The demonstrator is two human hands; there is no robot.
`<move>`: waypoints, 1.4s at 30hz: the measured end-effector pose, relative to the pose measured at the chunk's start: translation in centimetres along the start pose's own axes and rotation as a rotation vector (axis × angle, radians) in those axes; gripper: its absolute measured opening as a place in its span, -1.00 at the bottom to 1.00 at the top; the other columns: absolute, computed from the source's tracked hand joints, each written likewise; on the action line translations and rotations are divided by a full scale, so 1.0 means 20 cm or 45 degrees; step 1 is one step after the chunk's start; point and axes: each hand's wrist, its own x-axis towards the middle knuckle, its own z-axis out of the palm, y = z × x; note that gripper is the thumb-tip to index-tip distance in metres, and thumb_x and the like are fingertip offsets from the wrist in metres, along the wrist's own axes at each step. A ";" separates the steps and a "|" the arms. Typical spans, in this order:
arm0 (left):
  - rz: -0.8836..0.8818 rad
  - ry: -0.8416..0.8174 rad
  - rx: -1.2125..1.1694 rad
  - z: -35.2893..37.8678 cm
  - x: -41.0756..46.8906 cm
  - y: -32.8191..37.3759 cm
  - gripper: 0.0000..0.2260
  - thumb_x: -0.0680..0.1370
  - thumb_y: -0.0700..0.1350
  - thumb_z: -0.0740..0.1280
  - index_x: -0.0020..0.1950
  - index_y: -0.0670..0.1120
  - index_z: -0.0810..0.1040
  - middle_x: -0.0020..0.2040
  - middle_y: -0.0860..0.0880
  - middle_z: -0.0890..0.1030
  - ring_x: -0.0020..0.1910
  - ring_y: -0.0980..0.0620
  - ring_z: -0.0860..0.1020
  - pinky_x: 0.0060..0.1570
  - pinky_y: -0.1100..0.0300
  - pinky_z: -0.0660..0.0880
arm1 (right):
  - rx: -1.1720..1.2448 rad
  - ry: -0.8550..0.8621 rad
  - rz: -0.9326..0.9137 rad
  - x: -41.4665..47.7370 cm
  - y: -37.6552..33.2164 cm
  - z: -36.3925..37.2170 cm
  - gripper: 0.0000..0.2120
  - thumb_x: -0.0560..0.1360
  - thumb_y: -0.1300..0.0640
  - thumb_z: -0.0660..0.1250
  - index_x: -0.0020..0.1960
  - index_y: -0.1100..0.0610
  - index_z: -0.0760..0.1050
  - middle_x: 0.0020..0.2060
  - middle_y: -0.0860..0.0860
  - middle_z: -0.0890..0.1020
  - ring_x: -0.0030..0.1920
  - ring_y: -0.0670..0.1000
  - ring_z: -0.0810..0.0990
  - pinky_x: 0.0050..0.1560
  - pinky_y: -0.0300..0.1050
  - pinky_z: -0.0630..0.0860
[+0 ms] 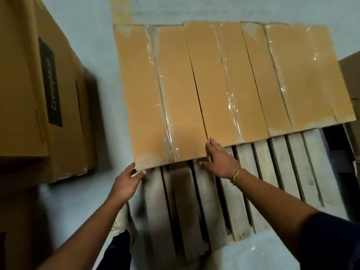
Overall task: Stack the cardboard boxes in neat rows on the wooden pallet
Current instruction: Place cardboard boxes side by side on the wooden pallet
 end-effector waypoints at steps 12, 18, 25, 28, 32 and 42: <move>0.064 0.249 0.559 0.00 -0.13 0.25 -0.23 0.61 0.17 0.36 0.68 -0.08 0.09 0.65 -0.14 0.20 0.60 -0.21 0.19 0.50 -0.17 0.25 | 0.357 0.050 0.128 -0.20 0.13 0.06 -0.15 0.55 -0.18 0.36 0.66 0.09 0.03 0.65 0.01 0.06 0.61 0.05 0.13 0.52 0.12 0.29; 0.317 0.211 0.951 0.15 -0.19 0.46 -0.30 0.62 0.16 0.33 0.65 -0.11 0.20 0.63 -0.18 0.20 0.60 -0.23 0.15 0.48 -0.20 0.23 | 0.558 0.056 0.199 -0.35 0.36 0.03 -0.20 0.59 -0.17 0.32 0.66 0.07 0.01 0.65 0.00 0.02 0.62 0.06 0.09 0.57 0.04 0.16; 0.481 0.124 1.121 0.70 -0.23 0.64 -0.37 0.64 0.19 0.28 0.63 -0.07 0.25 0.65 -0.11 0.18 0.61 -0.18 0.14 0.52 -0.16 0.18 | 0.895 0.165 0.276 -0.44 0.81 0.00 -0.30 0.58 -0.12 0.38 0.60 0.11 0.23 0.54 0.05 0.33 0.50 0.10 0.36 0.46 -0.01 0.35; 0.485 0.132 1.138 0.92 -0.29 0.69 -0.37 0.65 0.24 0.23 0.64 -0.04 0.25 0.65 -0.11 0.20 0.61 -0.16 0.15 0.53 -0.15 0.17 | 1.063 0.223 0.328 -0.44 0.99 -0.04 -0.37 0.59 -0.09 0.38 0.56 0.13 0.30 0.48 0.05 0.41 0.44 0.09 0.44 0.37 -0.05 0.41; 0.453 0.189 1.069 1.10 -0.35 0.71 -0.38 0.64 0.21 0.26 0.63 -0.02 0.27 0.63 -0.09 0.23 0.59 -0.14 0.17 0.52 -0.11 0.18 | 1.136 0.286 0.341 -0.39 1.16 -0.12 -0.45 0.59 -0.05 0.39 0.51 0.12 0.38 0.44 0.06 0.48 0.39 0.07 0.49 0.24 -0.15 0.39; 0.599 0.125 1.082 1.04 -0.13 0.83 -0.42 0.60 0.16 0.33 0.57 -0.02 0.34 0.52 -0.02 0.37 0.48 -0.06 0.30 0.39 -0.04 0.32 | 0.817 0.509 0.258 -0.08 1.19 -0.27 -0.56 0.52 0.07 0.48 0.35 0.16 0.51 0.28 0.13 0.55 0.26 0.16 0.56 0.25 0.07 0.51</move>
